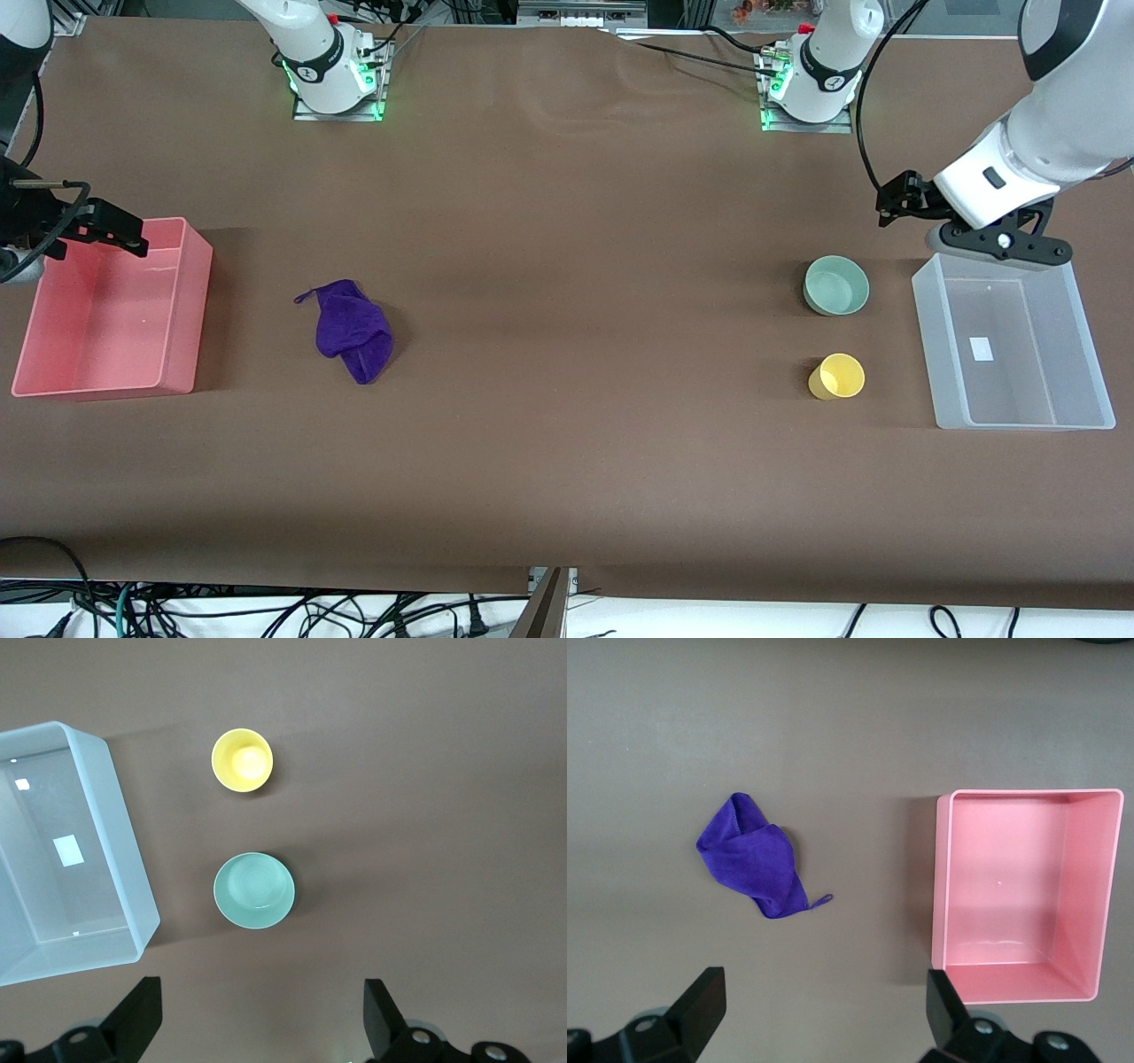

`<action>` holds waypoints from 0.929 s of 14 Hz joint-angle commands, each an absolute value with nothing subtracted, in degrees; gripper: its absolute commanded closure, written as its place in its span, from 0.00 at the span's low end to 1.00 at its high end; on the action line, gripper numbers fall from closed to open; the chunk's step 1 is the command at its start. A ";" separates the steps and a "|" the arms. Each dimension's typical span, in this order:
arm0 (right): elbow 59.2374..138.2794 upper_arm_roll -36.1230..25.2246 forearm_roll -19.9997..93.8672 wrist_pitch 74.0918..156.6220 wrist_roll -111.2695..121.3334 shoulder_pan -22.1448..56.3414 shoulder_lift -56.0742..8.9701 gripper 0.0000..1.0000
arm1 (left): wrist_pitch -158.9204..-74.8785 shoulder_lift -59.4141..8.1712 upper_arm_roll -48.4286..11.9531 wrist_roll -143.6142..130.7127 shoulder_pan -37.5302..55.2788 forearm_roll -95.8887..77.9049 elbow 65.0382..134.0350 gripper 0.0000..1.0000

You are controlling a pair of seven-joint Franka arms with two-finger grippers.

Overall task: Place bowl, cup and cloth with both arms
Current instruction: 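Reach the left gripper down toward the pale green bowl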

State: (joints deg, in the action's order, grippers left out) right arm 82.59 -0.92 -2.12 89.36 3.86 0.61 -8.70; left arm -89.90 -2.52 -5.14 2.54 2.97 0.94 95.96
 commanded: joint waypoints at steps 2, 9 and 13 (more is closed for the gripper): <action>82.79 -0.35 -1.58 89.56 4.39 -0.26 -8.35 0.00 | -88.86 -4.31 -4.83 2.28 1.32 0.18 97.19 0.00; 82.79 -0.09 -1.49 89.56 4.40 0.09 -8.44 0.00 | -108.25 -3.78 -5.01 2.90 -2.20 0.26 115.90 0.00; 82.88 0.09 -1.41 89.74 3.87 2.20 -10.98 0.00 | -125.64 -4.21 -5.10 2.99 -3.25 3.78 129.16 0.00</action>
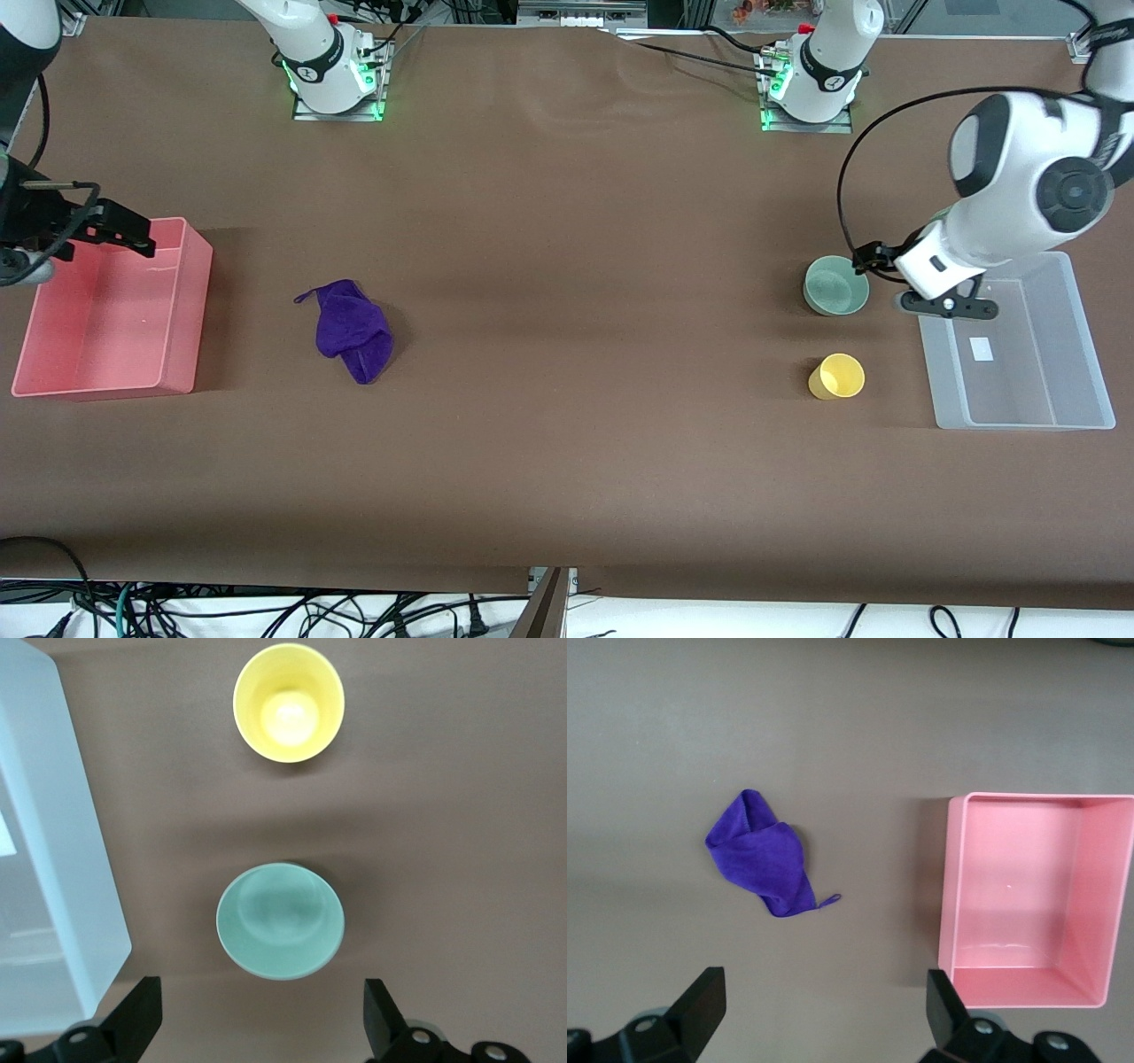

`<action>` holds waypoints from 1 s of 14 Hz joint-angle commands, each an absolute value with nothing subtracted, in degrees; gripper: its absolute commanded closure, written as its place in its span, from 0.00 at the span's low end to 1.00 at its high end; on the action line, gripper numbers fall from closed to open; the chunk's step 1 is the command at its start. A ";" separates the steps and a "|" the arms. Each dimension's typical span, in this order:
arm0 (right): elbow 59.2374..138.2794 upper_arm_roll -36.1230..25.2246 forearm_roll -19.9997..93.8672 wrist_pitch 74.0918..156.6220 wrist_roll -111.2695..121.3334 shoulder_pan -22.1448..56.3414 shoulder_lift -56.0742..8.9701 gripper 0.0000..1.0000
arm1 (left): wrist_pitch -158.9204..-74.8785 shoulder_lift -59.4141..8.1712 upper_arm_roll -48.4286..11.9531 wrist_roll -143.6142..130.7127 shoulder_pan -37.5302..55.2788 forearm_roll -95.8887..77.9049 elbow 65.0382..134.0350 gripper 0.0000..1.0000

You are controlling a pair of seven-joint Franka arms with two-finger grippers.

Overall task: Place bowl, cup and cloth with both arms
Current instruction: 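Grasp the bowl rim with the left gripper while the right gripper grasps the cloth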

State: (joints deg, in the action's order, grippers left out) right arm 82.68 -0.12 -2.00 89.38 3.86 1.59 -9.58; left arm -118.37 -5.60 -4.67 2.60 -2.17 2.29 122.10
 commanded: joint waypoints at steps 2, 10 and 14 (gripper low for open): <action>82.88 0.09 -1.41 89.91 3.87 3.16 -11.86 0.00 | -132.51 -7.36 -5.10 4.12 -3.34 5.52 132.27 0.00; 83.49 0.09 0.69 92.89 4.48 4.31 -20.47 0.00 | -145.46 -18.89 -5.19 11.51 -8.87 6.24 132.19 0.29; 94.18 0.52 2.72 106.56 3.43 5.36 -20.48 0.00 | -145.37 -18.99 -5.27 11.51 -8.88 6.06 132.36 1.00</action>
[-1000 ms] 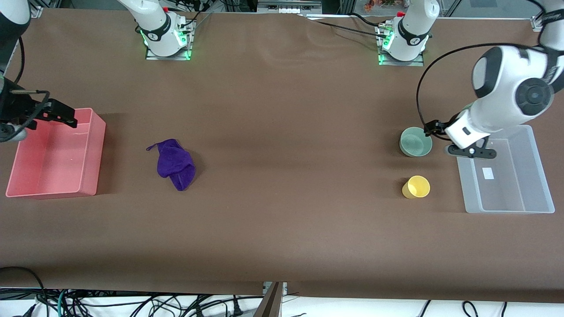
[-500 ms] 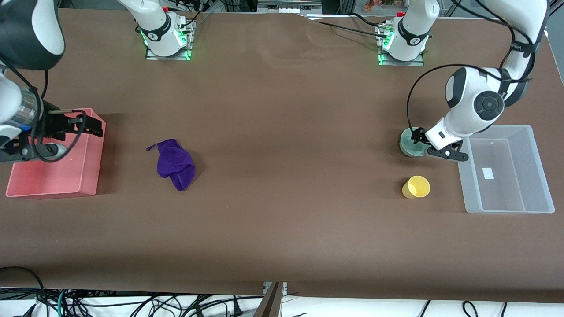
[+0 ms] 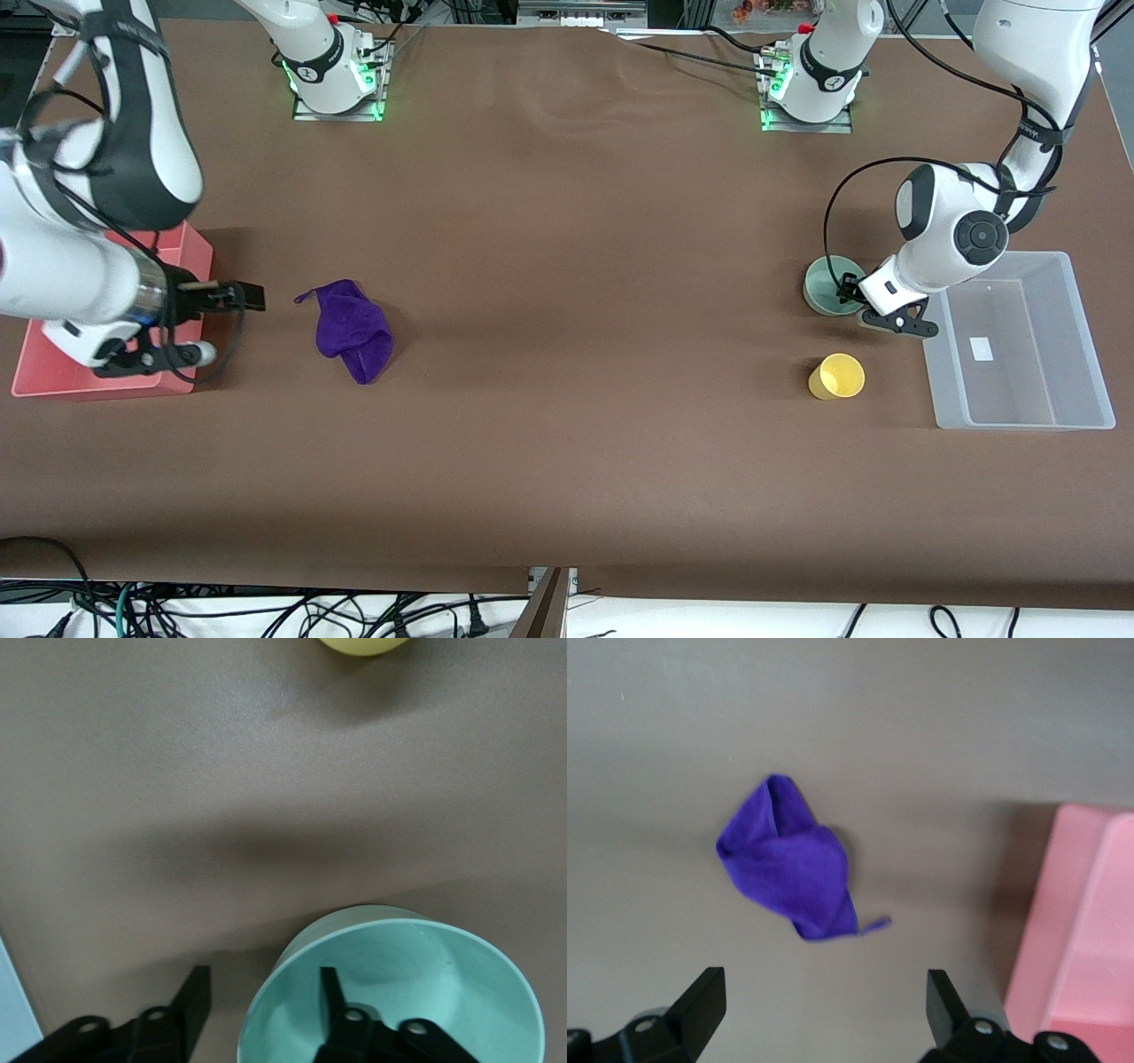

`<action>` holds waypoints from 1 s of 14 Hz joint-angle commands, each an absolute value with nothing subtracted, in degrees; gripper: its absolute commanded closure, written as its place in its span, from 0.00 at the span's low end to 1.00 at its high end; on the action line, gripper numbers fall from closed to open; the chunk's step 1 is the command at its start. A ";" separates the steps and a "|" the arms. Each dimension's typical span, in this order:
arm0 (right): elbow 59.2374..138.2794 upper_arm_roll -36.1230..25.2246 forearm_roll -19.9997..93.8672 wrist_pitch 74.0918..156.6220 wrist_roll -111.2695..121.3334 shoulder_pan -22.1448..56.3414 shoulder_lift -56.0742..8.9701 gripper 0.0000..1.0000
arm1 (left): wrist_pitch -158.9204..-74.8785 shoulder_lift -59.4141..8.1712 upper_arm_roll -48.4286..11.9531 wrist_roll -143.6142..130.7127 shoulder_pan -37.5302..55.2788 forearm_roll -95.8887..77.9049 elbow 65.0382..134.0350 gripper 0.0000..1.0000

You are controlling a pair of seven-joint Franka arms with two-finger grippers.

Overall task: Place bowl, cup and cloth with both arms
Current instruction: 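Grasp the bowl rim with the left gripper while the right gripper grasps the cloth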

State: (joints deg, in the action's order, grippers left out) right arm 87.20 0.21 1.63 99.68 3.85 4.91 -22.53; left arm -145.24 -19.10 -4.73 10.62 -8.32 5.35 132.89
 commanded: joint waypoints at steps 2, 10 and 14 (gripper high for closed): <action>99.73 2.46 3.16 114.05 2.73 4.92 -20.48 0.00 | -145.20 -18.99 -5.36 11.60 -8.88 6.06 132.36 1.00; 114.86 8.00 2.38 132.96 -5.45 6.76 -22.49 0.00 | -131.70 -9.17 -8.87 11.43 -8.79 5.10 131.05 1.00; 116.19 8.00 -1.92 137.36 -5.27 6.94 -25.13 0.00 | -120.44 -5.98 -9.41 13.34 -9.05 5.19 125.00 1.00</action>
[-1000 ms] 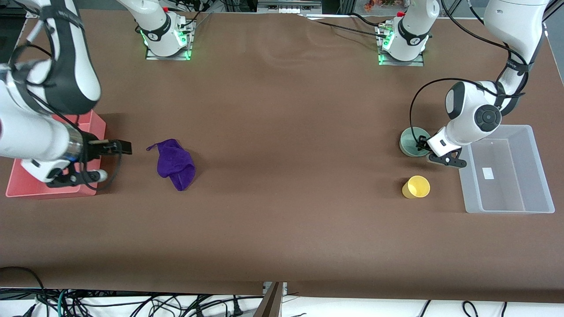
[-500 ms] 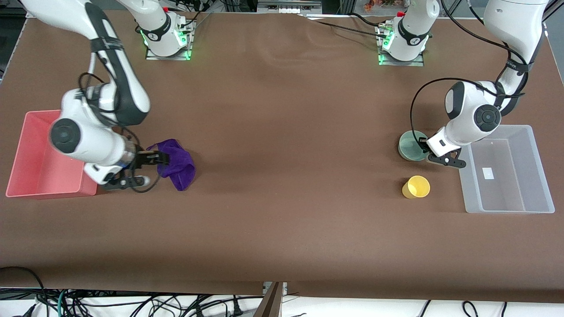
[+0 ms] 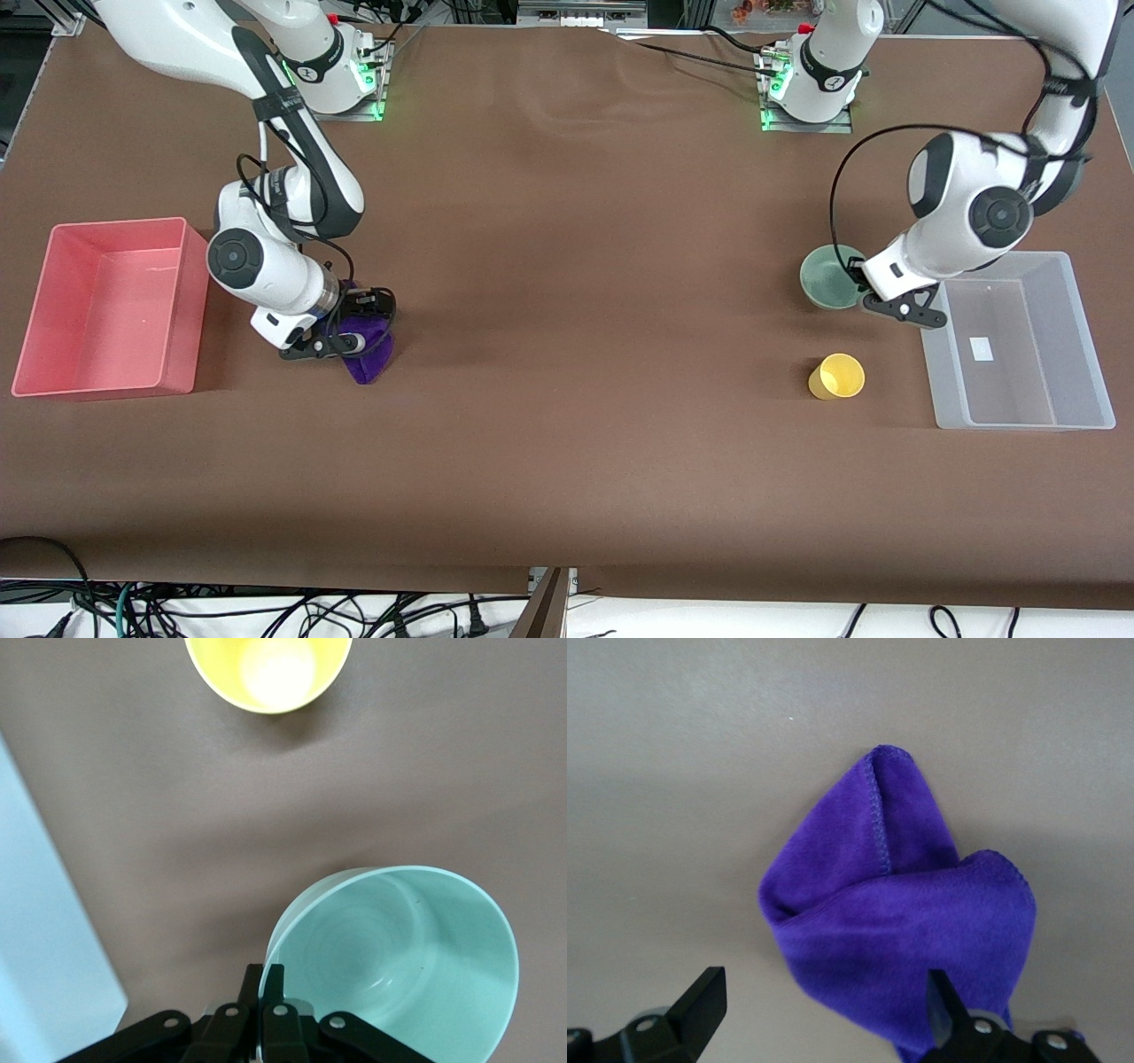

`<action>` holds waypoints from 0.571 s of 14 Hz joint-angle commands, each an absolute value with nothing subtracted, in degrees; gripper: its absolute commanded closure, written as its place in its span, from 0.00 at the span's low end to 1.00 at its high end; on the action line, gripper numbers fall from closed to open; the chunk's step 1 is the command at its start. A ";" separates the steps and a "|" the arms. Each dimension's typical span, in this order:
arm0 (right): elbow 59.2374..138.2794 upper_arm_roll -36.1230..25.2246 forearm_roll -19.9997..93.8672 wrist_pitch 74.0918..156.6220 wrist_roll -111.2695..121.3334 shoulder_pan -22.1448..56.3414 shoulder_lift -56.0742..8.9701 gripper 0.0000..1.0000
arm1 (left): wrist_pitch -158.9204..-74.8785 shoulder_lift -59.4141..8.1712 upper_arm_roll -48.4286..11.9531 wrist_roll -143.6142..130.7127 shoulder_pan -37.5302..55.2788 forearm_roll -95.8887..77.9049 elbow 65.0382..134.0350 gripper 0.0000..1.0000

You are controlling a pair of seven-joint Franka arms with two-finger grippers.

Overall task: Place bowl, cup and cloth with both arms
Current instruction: 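Carry the bowl and cloth to the bins with both grippers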

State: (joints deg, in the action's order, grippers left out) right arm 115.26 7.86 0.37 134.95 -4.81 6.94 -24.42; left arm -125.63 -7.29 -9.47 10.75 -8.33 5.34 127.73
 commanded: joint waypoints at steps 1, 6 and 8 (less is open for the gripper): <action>116.19 8.00 -2.28 138.85 -5.27 7.03 -26.09 0.01 | -116.32 -5.98 -8.97 16.14 -10.36 5.27 122.02 1.00; 116.81 8.00 -2.29 142.82 -5.45 7.03 -28.56 0.61 | -107.84 -6.24 -8.96 34.07 -21.86 5.98 116.46 1.00; 116.89 8.00 -2.29 142.47 -4.93 7.03 -28.39 0.95 | -108.54 -6.76 -8.88 40.13 -25.99 6.15 115.58 1.00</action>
State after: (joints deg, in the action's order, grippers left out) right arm 115.87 7.86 -1.41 141.79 -4.78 6.97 -29.37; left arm -109.18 -5.60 -8.25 34.29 -22.57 5.41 117.53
